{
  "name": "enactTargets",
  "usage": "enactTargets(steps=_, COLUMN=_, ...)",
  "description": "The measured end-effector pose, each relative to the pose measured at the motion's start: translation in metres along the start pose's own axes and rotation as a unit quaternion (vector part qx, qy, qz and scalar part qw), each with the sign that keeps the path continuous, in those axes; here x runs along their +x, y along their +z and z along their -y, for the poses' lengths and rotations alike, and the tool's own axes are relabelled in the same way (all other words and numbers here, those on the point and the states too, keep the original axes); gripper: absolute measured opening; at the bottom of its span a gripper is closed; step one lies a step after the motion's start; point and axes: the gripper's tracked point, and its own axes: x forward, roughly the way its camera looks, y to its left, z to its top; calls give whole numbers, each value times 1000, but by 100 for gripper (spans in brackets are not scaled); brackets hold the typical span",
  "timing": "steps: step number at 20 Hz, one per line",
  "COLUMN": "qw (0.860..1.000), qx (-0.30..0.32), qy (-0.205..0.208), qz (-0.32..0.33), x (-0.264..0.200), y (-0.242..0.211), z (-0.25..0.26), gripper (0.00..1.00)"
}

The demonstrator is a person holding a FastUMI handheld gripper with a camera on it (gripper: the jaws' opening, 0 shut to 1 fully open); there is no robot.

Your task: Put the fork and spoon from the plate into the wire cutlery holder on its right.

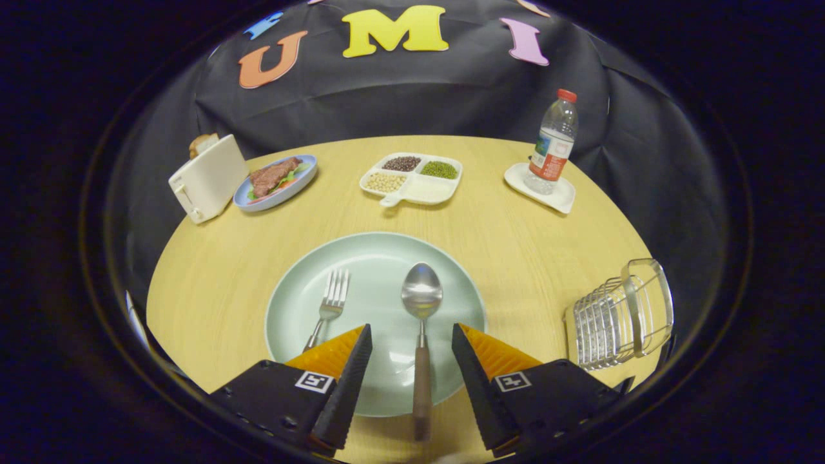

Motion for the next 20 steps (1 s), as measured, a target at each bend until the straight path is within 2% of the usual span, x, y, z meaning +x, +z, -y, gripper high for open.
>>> enactTargets(steps=2, qw=1000, qx=10, qy=-1, qz=-21, x=5, y=-7, z=1, gripper=53)
enactTargets(steps=5, qw=999, qx=20, qy=-2, qz=-40, x=10, y=-14, z=2, gripper=50)
enactTargets(steps=6, qw=999, qx=19, qy=-1, qz=-44, x=12, y=-15, z=1, gripper=37)
enactTargets(steps=7, qw=999, qx=19, qy=5, qz=-46, x=10, y=-16, z=-3, gripper=31)
enactTargets(steps=8, qw=999, qx=15, qy=6, qz=-52, x=7, y=-18, z=-2, gripper=19)
enactTargets(steps=12, qw=998, qx=13, qy=8, qz=-54, x=1, y=-18, z=-1, gripper=1)
enactTargets(steps=20, qw=1000, qx=15, qy=14, qz=-8, x=-44, y=1, z=9, gripper=1)
